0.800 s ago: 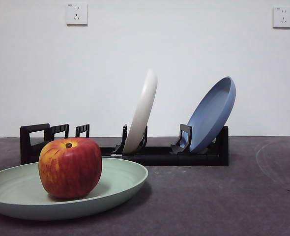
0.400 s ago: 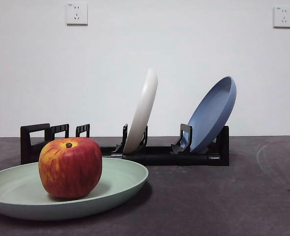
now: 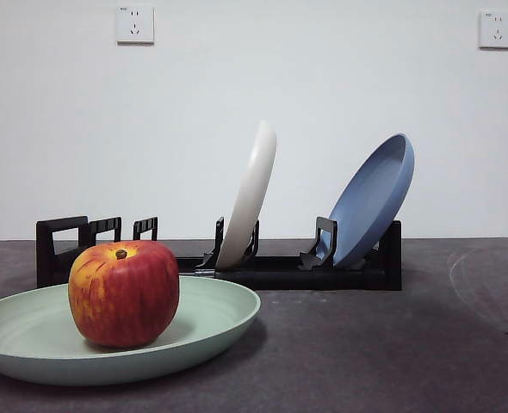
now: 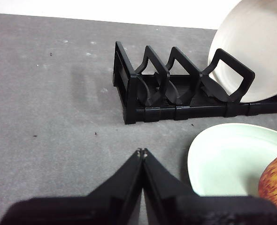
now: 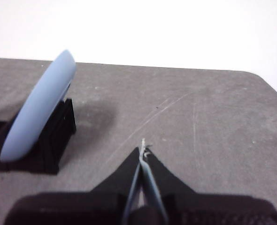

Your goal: Take the green plate from the plate rack,put the plate on the table,take the apple from the table,put the apple in the plate

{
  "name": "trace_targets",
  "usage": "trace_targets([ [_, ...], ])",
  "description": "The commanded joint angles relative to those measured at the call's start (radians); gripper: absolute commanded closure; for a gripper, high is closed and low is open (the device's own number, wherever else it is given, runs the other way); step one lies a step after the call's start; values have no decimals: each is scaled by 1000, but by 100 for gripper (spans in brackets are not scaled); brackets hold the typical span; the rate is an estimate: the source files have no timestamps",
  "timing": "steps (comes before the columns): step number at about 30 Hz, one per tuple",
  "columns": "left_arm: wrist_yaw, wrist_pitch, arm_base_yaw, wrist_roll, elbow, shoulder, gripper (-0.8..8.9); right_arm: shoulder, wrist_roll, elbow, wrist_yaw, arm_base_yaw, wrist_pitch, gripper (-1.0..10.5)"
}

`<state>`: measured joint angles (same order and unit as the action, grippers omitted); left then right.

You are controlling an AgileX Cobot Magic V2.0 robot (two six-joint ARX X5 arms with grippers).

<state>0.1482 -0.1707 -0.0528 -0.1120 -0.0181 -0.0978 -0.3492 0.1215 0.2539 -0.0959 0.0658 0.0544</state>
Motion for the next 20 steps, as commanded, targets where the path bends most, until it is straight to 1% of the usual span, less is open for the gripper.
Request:
trace_targets([
  [1,1,8,3,13,8,-1,817,65,29,-66,-1,2,-10,958],
  [5,1,8,3,13,8,-1,817,138,27,-131,-1,2,-10,958],
  [7,1,9,3,13,8,-1,817,169,7,-160,10,2,-9,958],
  [13,1,8,3,13,8,-1,817,243,-105,-241,36,1,7,958],
  [16,1,9,3,13,8,-1,817,273,-149,-240,84,0,115,958],
  [18,1,8,3,13,8,-1,817,286,-155,-239,118,0,135,958],
  [20,1,9,3,13,8,-1,817,303,-139,-239,123,0,138,958],
])
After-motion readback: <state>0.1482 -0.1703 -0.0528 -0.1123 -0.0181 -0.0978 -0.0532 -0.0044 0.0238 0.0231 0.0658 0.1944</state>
